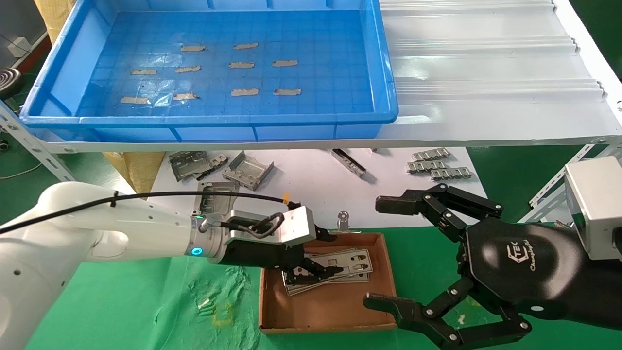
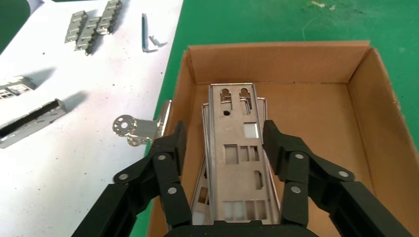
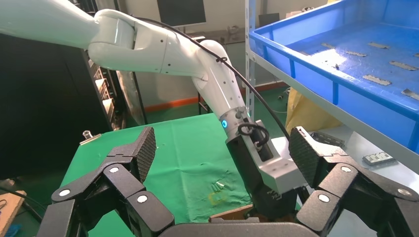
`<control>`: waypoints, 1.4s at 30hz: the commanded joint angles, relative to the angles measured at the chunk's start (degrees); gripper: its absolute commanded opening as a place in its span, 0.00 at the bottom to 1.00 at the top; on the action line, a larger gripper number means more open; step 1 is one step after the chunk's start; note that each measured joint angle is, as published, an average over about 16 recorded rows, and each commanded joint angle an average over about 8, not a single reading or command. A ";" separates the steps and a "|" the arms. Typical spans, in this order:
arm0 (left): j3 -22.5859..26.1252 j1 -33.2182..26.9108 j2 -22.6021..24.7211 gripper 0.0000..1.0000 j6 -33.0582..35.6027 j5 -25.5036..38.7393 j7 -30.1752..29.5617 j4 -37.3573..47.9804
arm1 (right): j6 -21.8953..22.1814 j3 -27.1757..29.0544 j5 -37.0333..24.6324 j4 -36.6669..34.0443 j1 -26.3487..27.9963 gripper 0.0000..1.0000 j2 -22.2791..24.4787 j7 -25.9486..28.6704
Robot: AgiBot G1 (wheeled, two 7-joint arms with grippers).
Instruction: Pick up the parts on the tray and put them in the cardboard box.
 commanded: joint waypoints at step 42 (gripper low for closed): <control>-11.01 5.47 -13.59 1.00 20.92 -14.61 -10.42 -7.61 | 0.02 0.00 0.01 -0.02 -0.01 1.00 0.01 -0.01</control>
